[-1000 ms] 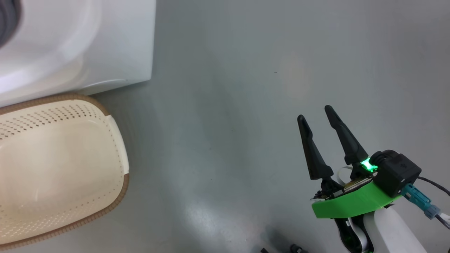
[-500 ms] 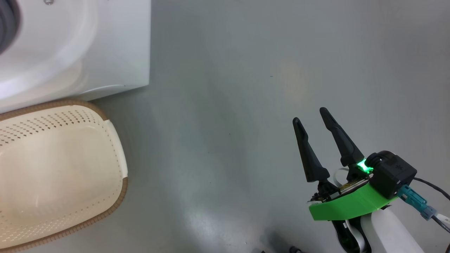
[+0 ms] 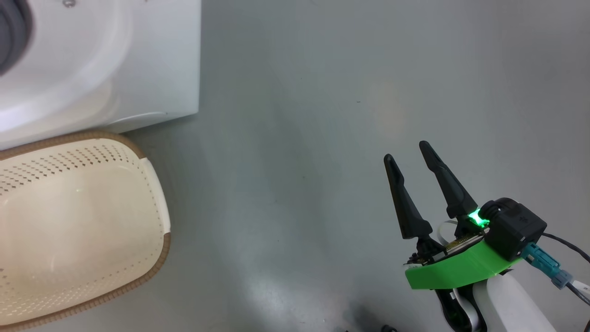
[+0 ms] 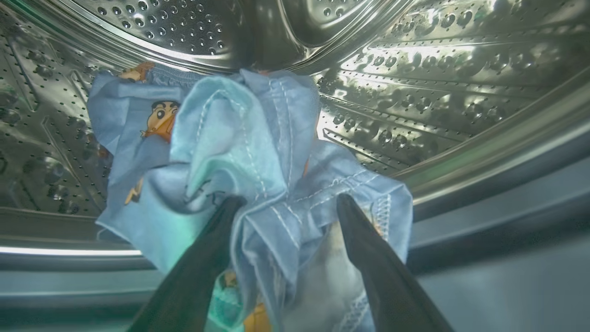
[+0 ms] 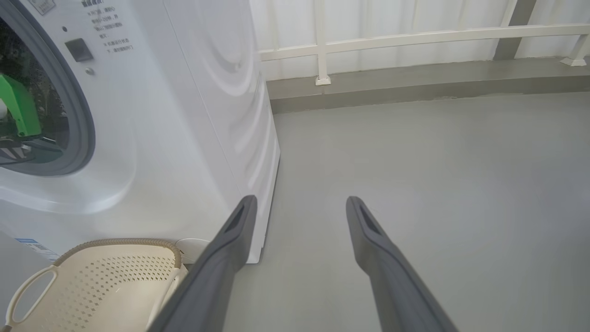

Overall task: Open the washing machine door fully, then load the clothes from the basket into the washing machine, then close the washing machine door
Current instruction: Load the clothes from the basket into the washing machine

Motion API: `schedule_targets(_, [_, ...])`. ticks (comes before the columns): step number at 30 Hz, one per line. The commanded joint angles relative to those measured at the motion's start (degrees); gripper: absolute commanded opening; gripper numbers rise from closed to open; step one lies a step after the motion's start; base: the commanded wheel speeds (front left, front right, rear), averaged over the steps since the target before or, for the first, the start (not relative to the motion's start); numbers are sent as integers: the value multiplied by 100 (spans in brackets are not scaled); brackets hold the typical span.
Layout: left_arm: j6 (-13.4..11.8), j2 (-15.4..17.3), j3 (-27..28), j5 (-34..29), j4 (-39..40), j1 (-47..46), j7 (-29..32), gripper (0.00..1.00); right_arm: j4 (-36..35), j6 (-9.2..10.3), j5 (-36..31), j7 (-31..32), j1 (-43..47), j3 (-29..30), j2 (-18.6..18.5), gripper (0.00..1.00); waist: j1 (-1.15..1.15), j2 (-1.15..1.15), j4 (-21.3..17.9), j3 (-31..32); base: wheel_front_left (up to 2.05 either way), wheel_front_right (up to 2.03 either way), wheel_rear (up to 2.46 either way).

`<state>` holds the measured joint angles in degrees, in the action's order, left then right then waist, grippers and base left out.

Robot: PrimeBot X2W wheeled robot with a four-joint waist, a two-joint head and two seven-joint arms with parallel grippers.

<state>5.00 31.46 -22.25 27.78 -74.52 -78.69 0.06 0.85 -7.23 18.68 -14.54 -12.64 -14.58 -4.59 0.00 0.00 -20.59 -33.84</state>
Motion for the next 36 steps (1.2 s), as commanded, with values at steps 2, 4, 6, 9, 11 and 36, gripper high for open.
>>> schedule_targets(2, [19,302,24,-54,78,-140,43,100,-128,-25,97,-46,-2,-92,-44,100,0,0,25,22,0,0,0])
schedule_targets(4, [31,295,15,-41,76,-159,12,100,-125,-25,99,-46,-16,-89,-40,100,0,0,40,31,0,0,0])
schedule_targets(6, [43,276,25,-11,74,-172,-77,100,-116,-25,98,-46,-28,-83,-37,100,0,0,57,46,0,0,0])
schedule_targets(9, [53,229,95,88,72,-158,-290,100,-106,-25,95,-46,-39,-73,-38,100,0,0,82,80,0,0,0])
schedule_targets(11, [56,204,110,112,72,-142,-385,100,-105,-25,93,-46,-43,-68,-43,100,0,0,90,93,0,0,0])
schedule_targets(36, [75,-359,1589,446,1809,1724,-1505,100,-95,-25,34,-46,2,245,-260,100,0,0,635,766,0,0,0])
